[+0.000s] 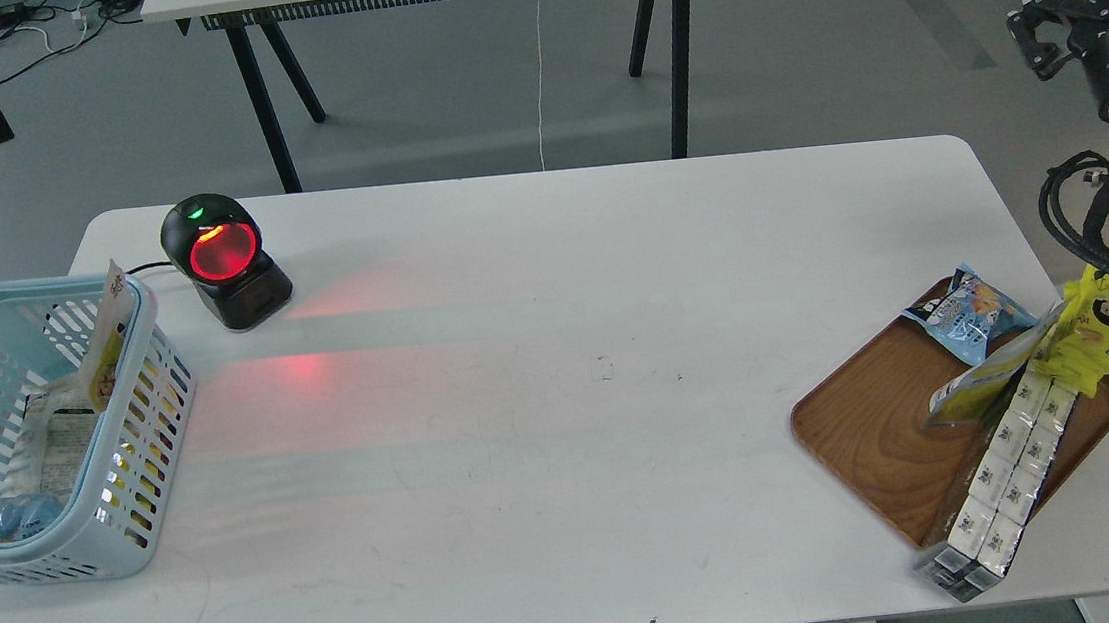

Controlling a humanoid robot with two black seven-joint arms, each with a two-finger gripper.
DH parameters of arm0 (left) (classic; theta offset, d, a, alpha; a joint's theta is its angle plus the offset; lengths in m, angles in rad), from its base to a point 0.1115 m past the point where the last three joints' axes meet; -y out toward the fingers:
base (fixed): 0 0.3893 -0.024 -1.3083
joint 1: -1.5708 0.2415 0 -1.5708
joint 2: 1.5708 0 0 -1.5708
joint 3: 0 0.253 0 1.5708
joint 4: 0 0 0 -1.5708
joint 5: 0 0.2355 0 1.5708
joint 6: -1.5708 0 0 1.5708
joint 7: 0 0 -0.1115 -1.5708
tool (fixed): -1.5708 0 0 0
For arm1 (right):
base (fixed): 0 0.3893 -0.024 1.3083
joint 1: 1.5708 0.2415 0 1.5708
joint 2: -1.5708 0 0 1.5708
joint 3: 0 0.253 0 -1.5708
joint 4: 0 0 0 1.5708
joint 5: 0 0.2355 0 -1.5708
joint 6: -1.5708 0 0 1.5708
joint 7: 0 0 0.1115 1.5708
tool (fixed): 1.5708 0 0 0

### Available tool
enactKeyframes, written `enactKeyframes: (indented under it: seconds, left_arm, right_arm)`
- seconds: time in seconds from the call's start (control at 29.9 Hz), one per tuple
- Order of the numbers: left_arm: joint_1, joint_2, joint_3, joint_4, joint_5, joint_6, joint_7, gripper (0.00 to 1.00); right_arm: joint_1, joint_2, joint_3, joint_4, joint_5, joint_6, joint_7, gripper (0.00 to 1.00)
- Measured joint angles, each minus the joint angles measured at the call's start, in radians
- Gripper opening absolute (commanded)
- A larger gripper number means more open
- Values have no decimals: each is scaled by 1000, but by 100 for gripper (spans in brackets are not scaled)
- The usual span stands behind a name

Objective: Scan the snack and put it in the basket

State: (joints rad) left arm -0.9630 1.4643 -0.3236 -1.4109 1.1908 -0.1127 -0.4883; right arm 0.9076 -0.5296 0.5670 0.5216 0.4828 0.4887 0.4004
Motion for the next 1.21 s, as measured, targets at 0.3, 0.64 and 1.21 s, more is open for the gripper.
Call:
enactKeyframes:
  seconds: [0.3,0.64,1.21]
  left_arm:
    - [-103,-379,-118,308,-234,-148,0,100]
    - [-189,-771,-189,760,-488,-300,0,100]
    - [-169,-1054,-222,1015,-1273,-322,67,100]
  right_arm:
    - [69,-13,57,2,0,0,-34,99]
    - [85,-19,54,21,0,0,-106,99]
    - [78,73,60,2,0,0,-97,99]
